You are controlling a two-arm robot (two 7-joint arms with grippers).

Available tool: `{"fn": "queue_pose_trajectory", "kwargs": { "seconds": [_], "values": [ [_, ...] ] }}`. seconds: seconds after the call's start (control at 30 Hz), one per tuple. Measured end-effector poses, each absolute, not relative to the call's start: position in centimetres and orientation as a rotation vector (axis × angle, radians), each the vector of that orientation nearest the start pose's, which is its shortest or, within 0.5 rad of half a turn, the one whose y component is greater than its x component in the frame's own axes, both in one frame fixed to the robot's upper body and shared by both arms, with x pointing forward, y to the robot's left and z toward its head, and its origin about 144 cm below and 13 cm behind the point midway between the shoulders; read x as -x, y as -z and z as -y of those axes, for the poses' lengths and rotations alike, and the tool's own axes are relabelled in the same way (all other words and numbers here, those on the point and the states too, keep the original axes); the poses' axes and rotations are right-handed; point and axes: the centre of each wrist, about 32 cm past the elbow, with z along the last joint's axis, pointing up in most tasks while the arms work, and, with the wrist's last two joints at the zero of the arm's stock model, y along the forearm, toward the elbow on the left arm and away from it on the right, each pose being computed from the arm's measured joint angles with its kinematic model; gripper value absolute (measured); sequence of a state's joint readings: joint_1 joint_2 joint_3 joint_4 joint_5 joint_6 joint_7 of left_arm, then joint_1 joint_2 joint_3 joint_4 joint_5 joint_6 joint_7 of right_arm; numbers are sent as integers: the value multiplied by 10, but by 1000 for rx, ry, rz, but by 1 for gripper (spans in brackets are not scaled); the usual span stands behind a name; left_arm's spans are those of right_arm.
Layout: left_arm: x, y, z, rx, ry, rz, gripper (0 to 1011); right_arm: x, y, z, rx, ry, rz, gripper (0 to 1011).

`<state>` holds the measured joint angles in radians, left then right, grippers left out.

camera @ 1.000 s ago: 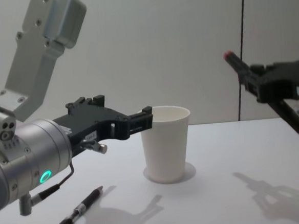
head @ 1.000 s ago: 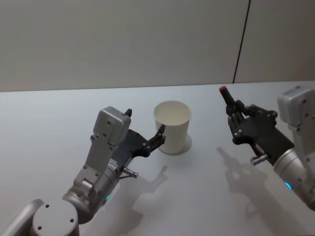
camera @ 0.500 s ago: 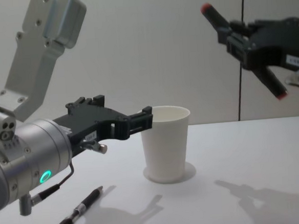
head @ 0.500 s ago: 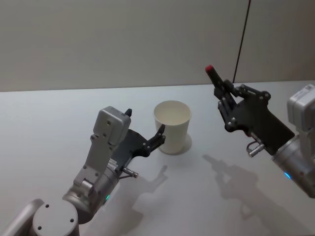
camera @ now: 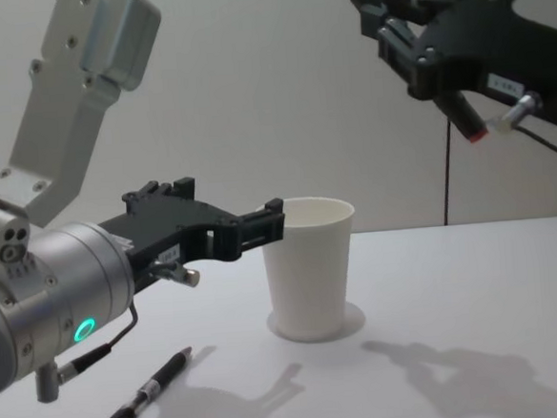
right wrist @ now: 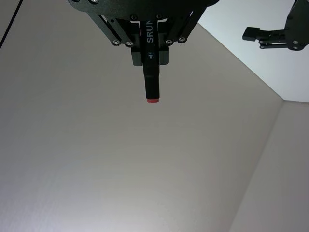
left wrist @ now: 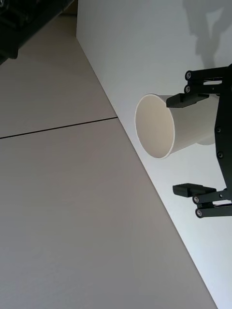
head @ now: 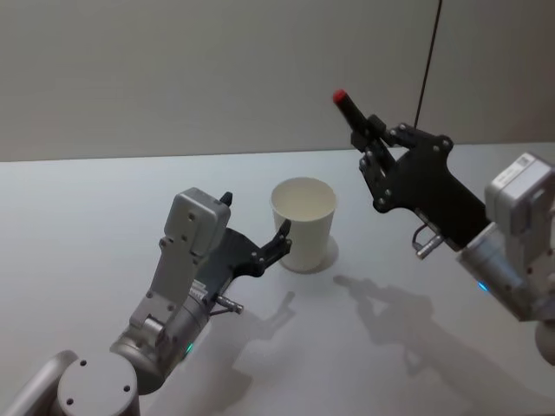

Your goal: Place the pen into the pen holder.

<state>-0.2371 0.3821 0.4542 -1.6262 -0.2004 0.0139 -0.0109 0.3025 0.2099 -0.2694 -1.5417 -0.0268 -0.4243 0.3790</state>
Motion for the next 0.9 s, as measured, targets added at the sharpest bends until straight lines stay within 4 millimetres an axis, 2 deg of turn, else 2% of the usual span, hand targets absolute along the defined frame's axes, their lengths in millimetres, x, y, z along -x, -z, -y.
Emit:
{"fn": "queue_pose_trajectory", "kwargs": {
  "seconds": [0.47, 0.9],
  "values": [
    [-492, -1204, -198, -61, -1124, 268, 1000, -540, -1221, 183, -189, 928, 762, 184],
    [-492, -1204, -198, -61, -1124, 268, 1000, -564, -1215, 165, -237, 913, 750, 184]
  ]
}}
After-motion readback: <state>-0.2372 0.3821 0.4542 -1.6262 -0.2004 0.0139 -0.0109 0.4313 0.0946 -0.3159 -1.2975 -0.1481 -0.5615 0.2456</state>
